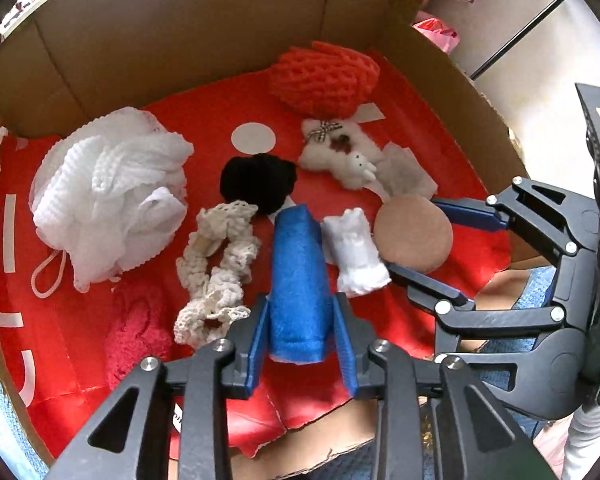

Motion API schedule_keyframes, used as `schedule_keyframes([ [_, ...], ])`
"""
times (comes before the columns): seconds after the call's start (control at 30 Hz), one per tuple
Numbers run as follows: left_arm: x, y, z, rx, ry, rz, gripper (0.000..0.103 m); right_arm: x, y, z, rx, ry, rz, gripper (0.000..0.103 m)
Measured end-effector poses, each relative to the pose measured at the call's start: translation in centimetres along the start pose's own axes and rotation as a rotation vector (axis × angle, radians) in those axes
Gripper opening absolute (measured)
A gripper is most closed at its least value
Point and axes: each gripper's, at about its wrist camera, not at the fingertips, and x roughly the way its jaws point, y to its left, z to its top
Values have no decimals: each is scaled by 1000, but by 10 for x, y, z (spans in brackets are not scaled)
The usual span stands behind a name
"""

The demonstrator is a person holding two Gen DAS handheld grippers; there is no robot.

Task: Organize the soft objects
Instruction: 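Carry the blue sponge and tan sponge into the red box and open both tools, then withdraw both tools upward from the box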

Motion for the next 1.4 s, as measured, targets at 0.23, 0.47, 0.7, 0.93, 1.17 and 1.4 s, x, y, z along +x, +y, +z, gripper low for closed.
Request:
schedule_keyframes([
  [0.23,2,-3,-10,10,-24,4,49,-5,-6,-17,-24,-14,-35,55],
  [0.47,-11,0,-12,9,-57,-4,59,-14,-12,-17,-44,-28,-66,56],
  [0.7,-33,5,-25,-10,-134,14,75,-32,-9,-21,-12,-78,-55,62],
  [0.93,-69,9,-46,-45,-252,37,93,-64,-8,-30,39,-156,-58,72],
  [1.17,-105,5,-74,-60,-399,87,100,-100,-11,-45,100,-255,-48,74],
  [1.4,-132,1,-108,-65,-516,123,103,-139,-3,-66,134,-357,-74,82],
])
